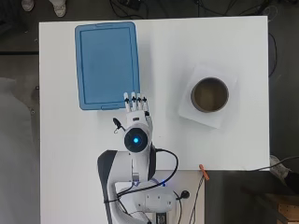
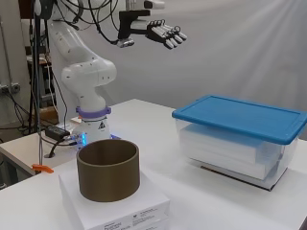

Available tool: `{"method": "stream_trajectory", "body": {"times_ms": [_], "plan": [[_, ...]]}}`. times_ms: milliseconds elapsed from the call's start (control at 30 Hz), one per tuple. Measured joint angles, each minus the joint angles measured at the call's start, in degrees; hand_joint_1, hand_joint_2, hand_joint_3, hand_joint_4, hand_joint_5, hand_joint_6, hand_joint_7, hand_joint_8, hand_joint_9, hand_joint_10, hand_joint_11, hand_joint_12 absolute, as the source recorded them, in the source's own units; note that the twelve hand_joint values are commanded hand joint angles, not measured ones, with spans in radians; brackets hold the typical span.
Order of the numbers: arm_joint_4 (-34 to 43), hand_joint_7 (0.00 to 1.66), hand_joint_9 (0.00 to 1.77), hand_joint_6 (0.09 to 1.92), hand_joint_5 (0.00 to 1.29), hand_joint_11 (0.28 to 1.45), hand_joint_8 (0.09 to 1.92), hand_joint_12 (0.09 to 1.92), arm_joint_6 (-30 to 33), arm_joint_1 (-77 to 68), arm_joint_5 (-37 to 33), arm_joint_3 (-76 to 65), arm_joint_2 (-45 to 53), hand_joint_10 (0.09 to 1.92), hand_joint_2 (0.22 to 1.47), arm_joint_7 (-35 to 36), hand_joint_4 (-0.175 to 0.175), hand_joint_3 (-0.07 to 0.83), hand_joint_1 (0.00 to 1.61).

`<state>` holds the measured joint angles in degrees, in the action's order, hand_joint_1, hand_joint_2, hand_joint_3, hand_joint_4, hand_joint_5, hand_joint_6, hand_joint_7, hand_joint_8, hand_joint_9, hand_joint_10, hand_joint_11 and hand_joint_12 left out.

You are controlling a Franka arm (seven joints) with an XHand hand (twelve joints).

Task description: Teleoperate dual arm-hand system to remove items from a box

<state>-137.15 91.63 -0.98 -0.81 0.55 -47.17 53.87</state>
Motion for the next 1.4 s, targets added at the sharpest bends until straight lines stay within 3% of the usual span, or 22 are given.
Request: {"method": "stream_trajectory", "body": {"times_ms": [133,233,367,467,533,667,800,933,1000,1067,1133,1267,1333,1367,1400], "plan": [[-4.95,0.33,0.43,0.09,0.18,0.49,0.09,0.09,1.05,-0.91,-0.07,1.09,-8.25,0.09,0.86,2.53,0.016,-0.024,0.03],[-6.09,0.34,0.43,0.09,0.19,0.48,0.09,0.09,2.00,-1.45,-0.22,2.00,-12.07,0.09,0.88,4.60,-0.001,-0.004,0.10],[-6.55,0.36,0.43,0.09,0.21,0.48,0.09,0.09,3.19,-2.09,-0.41,4.45,-7.02,0.09,0.92,5.85,-0.018,0.010,0.18],[-5.98,0.36,0.43,0.09,0.23,0.49,0.09,0.09,5.15,-2.40,-0.89,7.90,2.84,0.09,0.93,5.52,-0.025,0.009,0.18],[-5.08,0.36,0.43,0.09,0.23,0.48,0.09,0.09,6.78,-2.46,-1.18,11.38,9.52,0.09,0.93,3.71,-0.031,0.010,0.18],[-4.90,0.34,0.40,0.09,0.22,0.46,0.09,0.09,11.04,-2.66,-2.21,17.27,16.71,0.09,0.84,0.73,-0.045,-0.024,0.02],[-7.61,0.27,0.34,0.09,0.17,0.43,0.09,0.09,17.57,-2.38,3.40,20.36,18.60,0.09,0.85,-4.87,-0.049,-0.010,0.00],[-6.03,0.26,0.33,0.09,0.17,0.43,0.09,0.09,13.57,-1.64,10.00,24.25,23.49,0.09,0.85,-17.48,-0.050,-0.007,0.00],[-5.19,0.17,0.27,0.09,0.06,0.39,0.09,0.09,11.60,-1.46,12.34,25.51,25.13,0.09,0.84,-19.99,-0.085,-0.009,0.00],[-3.97,0.10,0.24,0.09,0.01,0.38,0.09,0.09,10.31,-1.56,13.38,26.26,26.06,0.09,0.82,-20.38,-0.094,-0.013,0.24],[-3.67,0.08,0.22,0.09,0.00,0.38,0.09,0.09,10.55,-1.65,14.91,27.47,28.80,0.09,0.94,-23.10,-0.085,0.009,0.52],[-2.72,0.08,0.22,0.09,0.00,0.38,0.09,0.09,12.87,-2.19,19.54,30.76,36.87,0.09,0.98,-32.22,-0.069,0.009,0.68],[-1.90,0.09,0.22,0.09,0.00,0.37,0.09,0.09,14.20,-2.47,21.30,31.47,39.04,0.09,1.05,-32.91,-0.058,0.021,0.68],[-0.68,0.32,0.43,0.09,0.22,0.45,0.09,0.09,13.94,-2.69,21.52,31.81,40.21,0.09,1.12,-32.57,-0.043,0.021,0.75],[0.80,0.49,0.59,0.51,0.45,0.59,0.62,0.20,13.28,-2.92,21.63,32.20,41.18,0.51,1.17,-32.51,0.038,0.018,0.82]]}}
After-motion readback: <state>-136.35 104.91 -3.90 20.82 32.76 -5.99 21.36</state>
